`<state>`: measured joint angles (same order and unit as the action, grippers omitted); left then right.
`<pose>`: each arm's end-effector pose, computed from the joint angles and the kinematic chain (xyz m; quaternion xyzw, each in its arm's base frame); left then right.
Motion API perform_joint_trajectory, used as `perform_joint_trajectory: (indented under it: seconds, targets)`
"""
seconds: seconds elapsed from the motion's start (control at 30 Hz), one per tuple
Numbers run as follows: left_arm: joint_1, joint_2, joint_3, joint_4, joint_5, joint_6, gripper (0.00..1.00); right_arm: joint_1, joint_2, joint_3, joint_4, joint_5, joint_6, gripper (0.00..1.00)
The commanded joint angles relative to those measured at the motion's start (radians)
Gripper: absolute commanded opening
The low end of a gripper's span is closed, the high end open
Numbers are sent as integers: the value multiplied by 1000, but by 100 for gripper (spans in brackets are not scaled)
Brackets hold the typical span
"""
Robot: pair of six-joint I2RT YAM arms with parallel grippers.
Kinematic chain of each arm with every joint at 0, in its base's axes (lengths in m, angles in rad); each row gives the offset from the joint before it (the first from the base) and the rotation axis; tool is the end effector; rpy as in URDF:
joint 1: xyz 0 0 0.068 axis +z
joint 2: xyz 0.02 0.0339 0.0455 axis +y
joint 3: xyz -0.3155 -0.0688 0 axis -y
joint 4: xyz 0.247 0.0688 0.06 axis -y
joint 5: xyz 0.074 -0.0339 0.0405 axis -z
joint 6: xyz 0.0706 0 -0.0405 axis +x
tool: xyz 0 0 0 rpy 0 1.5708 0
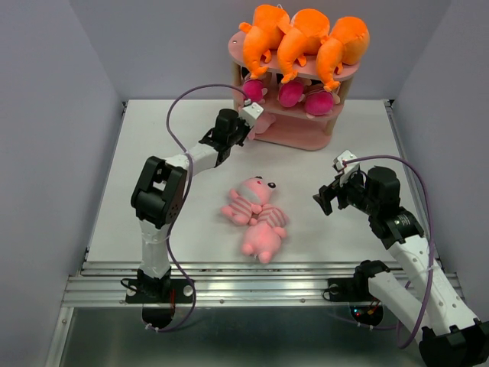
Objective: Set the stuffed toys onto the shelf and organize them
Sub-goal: Place the stuffed toy onto shelf
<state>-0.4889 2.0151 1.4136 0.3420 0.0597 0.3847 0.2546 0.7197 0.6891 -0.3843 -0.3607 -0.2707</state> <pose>0.4684 -0.2540 0.2710 0.3517 0.7102 -0.0554 0.6073 0.1482 0.0643 0.3174 -0.3086 0.7703 0.1459 0.5386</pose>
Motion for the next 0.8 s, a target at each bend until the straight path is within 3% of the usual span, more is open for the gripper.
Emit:
perform_joint_trajectory:
  seconds: [0.0,0.37,0.77]
  targets:
    - [7,-35,-37,84,-44,-36,0,-6,-9,12,32,12,-10,100]
    - [7,13,-16,238,-290,-58,0,-6,-6,12,32,19,-13,100]
    - [-25,31,-62,428,-376,26,0,-6,0,10,32,22,-18,100]
